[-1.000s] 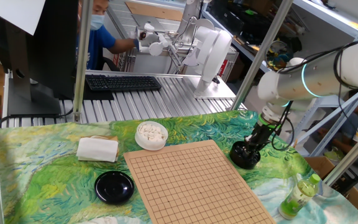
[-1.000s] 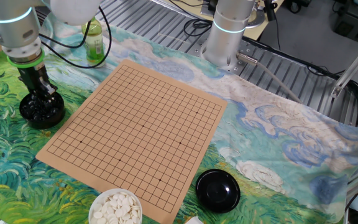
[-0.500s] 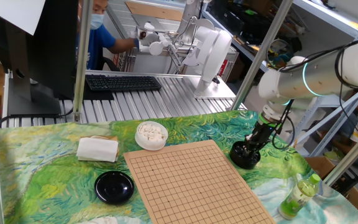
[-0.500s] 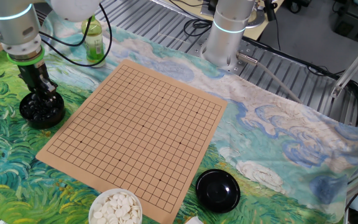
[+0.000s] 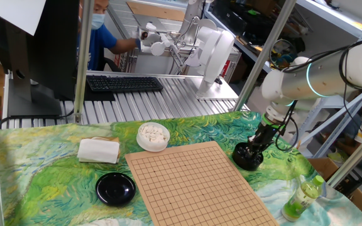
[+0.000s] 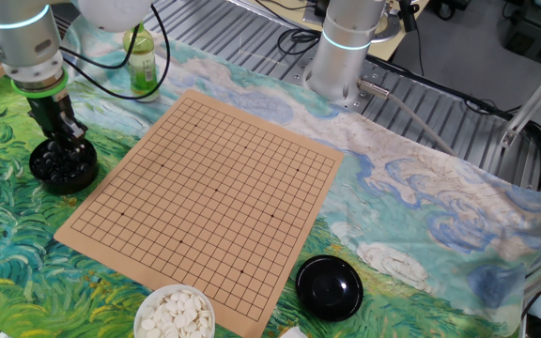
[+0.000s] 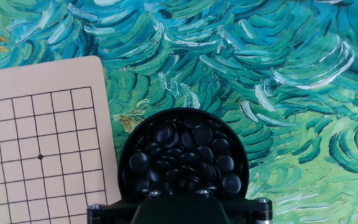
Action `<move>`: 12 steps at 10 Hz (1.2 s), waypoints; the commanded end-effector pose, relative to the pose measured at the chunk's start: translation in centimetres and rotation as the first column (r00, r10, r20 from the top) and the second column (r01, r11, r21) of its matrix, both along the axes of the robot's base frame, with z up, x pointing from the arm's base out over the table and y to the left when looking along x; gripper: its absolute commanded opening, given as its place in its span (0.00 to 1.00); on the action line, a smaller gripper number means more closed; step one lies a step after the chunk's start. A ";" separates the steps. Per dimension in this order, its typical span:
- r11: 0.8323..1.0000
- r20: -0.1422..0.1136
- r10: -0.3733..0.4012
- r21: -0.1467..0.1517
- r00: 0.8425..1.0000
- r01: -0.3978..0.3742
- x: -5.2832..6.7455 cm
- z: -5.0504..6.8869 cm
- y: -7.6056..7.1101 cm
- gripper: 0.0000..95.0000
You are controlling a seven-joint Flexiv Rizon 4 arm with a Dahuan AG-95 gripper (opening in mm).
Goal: Play the first move as black on the 3-4 point in the upper right corner of the Go board
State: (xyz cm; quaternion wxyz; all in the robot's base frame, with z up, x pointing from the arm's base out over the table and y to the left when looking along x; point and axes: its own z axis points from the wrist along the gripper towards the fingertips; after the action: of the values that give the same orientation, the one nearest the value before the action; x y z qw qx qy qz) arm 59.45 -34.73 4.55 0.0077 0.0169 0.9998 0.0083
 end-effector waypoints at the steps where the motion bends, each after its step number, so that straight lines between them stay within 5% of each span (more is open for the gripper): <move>1: 0.999 -0.001 -0.024 0.022 1.000 0.024 0.2 0.0 0.3 0.00; 3: 0.999 -0.001 -0.030 0.025 1.000 0.030 0.2 0.0 0.6 0.00; 4: 0.999 0.000 -0.021 0.024 1.000 0.021 0.2 0.0 0.2 0.20; 12: 1.000 0.010 -0.008 0.007 1.000 0.008 0.1 -0.5 -0.4 0.20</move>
State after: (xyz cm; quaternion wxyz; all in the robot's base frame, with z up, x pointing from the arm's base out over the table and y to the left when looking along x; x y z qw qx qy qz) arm 59.60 -35.22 3.89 0.0121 0.0212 0.9996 0.0116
